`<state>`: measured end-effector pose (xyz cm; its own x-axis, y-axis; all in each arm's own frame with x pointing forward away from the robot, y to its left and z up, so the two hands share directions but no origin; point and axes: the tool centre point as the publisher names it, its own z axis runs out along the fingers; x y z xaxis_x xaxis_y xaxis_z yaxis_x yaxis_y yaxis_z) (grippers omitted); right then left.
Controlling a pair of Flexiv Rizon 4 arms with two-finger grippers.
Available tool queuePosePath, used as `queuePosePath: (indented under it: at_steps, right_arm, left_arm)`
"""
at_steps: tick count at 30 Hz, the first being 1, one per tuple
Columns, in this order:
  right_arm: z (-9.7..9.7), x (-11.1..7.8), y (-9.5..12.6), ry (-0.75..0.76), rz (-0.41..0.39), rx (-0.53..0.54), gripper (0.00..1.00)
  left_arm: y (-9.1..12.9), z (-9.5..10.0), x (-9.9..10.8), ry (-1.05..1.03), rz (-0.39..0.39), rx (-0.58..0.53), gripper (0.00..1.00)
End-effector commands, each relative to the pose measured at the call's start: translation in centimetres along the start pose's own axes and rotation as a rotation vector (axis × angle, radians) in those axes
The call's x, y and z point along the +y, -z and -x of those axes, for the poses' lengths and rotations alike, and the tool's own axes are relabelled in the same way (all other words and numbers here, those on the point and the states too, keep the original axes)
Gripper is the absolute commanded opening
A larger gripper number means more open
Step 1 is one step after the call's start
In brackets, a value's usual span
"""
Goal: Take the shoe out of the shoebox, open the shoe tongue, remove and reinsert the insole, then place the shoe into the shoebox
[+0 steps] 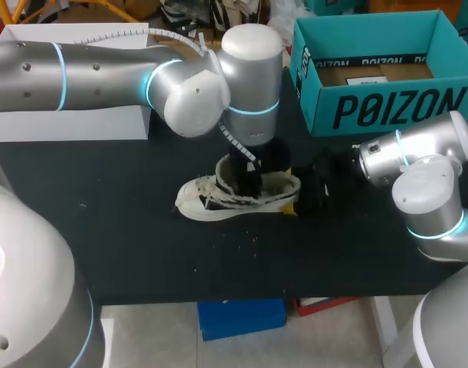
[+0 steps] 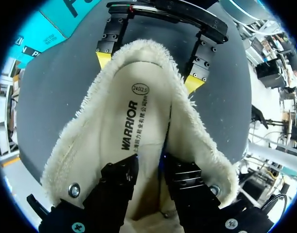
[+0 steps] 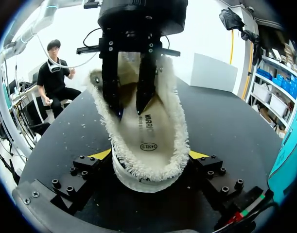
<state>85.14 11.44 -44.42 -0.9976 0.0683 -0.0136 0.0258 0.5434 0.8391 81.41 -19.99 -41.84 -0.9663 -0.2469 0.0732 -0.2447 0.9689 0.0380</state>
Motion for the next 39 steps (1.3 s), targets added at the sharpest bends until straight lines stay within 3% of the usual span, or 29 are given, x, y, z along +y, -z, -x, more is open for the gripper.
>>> queuePosePath:
  at_steps: [1,9,15,21,24,31,33,36,39]
  right_arm:
    - [0.3,-0.2,0.0,-0.003,-0.002,-0.001,0.0]
    - [0.3,-0.2,0.0,-0.003,-0.002,-0.001,0.0]
    - [0.3,-0.2,0.0,-0.003,-0.002,-0.001,0.0]
    - [0.3,-0.2,0.0,-0.003,-0.002,-0.001,0.0]
    - [0.3,-0.2,0.0,-0.003,-0.002,-0.001,0.0]
    - [0.3,-0.2,0.0,-0.003,-0.002,-0.001,0.0]
    - [0.3,-0.2,0.0,-0.003,-0.002,-0.001,0.0]
    - [0.3,-0.2,0.0,-0.003,-0.002,-0.001,0.0]
    - [0.3,-0.2,0.0,-0.003,-0.002,-0.001,0.0]
  left_arm:
    - [-0.8,-1.0,0.9,0.073,0.005,-0.256,0.33]
    - [-0.8,0.4,1.7,0.144,-0.03,-0.434,0.35]
    - [-1.7,1.5,1.6,0.139,-0.045,-0.522,0.25]
    - [-2.0,2.5,1.8,0.15,-0.094,-0.592,0.24]
    - [-2.0,3.1,2.0,0.158,-0.13,-0.608,0.27]
    - [-1.9,4.0,2.4,0.177,-0.187,-0.655,0.22]
    - [-1.9,4.2,2.4,0.171,-0.19,-0.659,0.17]
    - [-2.1,4.5,2.4,0.132,-0.174,-0.627,0.0]
    - [-2.3,4.6,2.2,0.081,-0.154,-0.568,0.0]
